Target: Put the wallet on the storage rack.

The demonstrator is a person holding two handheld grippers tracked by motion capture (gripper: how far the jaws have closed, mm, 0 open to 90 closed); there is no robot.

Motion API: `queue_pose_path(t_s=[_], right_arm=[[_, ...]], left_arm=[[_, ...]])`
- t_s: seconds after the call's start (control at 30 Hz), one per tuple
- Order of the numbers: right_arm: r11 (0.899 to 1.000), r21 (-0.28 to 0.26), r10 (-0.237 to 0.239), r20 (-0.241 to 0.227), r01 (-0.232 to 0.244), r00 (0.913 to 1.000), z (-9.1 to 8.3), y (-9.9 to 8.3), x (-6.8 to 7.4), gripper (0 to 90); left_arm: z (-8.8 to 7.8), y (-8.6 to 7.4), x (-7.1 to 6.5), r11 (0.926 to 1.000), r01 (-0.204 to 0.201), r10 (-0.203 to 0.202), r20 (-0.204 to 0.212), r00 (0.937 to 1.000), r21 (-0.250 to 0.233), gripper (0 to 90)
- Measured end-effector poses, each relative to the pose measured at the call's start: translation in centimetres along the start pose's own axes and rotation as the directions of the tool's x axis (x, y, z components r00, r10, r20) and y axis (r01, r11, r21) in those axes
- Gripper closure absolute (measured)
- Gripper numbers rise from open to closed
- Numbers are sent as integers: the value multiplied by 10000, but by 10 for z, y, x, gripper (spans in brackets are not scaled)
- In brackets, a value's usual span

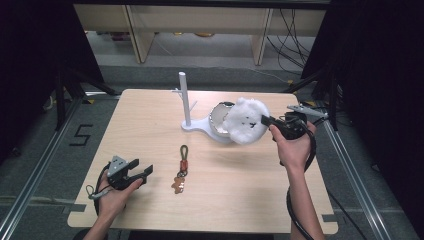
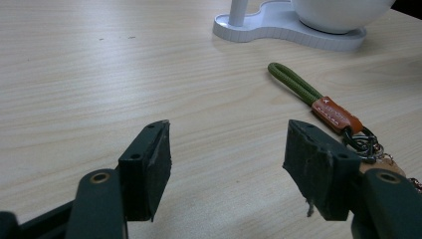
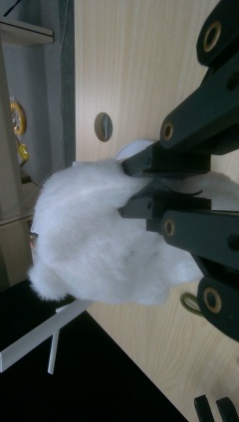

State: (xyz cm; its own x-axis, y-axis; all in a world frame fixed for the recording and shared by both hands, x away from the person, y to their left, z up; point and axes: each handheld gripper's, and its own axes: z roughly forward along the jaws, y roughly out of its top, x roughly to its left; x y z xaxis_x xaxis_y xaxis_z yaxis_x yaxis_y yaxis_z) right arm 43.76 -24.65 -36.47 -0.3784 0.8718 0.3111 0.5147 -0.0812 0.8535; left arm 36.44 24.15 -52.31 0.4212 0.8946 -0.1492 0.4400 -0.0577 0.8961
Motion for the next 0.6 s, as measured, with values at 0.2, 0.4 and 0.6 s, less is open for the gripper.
queue_pose_path(t_s=[0.2, 0.4, 0.6], right_arm=[[9999, -39, -134, 93, 135, 9999, 8, 4, 1, 837], [9998, -122, -182, 98, 183, 9998, 15, 8, 3, 837], [9998, -96, -151, 97, 152, 9998, 23, 11, 4, 837]], left_arm=[[0, 0, 0, 10000, -12, 12, -8, 10000, 13, 344], [0, 0, 0, 10000, -10, 10, -6, 10000, -1, 344], [0, 0, 0, 10000, -14, 14, 2, 10000, 8, 344]])
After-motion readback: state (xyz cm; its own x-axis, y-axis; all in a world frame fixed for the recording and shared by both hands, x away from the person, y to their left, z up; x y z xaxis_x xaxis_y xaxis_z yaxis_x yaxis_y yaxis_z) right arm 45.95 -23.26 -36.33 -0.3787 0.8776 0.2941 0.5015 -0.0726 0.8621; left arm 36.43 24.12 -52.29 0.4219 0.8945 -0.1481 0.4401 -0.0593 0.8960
